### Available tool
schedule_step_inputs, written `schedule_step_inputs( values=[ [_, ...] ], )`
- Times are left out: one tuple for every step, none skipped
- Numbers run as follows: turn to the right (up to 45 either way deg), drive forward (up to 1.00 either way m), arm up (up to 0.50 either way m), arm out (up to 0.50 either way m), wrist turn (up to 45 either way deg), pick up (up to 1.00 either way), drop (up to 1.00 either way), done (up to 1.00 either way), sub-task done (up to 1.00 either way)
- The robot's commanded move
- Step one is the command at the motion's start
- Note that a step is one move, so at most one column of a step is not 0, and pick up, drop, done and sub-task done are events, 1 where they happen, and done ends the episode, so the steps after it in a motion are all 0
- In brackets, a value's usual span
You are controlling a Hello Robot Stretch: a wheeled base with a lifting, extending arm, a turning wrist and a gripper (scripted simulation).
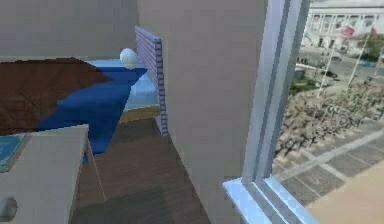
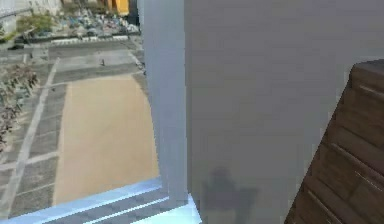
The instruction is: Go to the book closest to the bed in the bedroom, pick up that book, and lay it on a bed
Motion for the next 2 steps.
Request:
schedule_step_inputs(
  values=[
    [0.0, 0.45, 0.0, 0.0, 0.0, 0.0, 0.0, 0.0, 0.0],
    [-24.0, 0.0, 0.0, 0.0, 0.0, 0.0, 0.0, 0.0, 0.0]
  ],
)
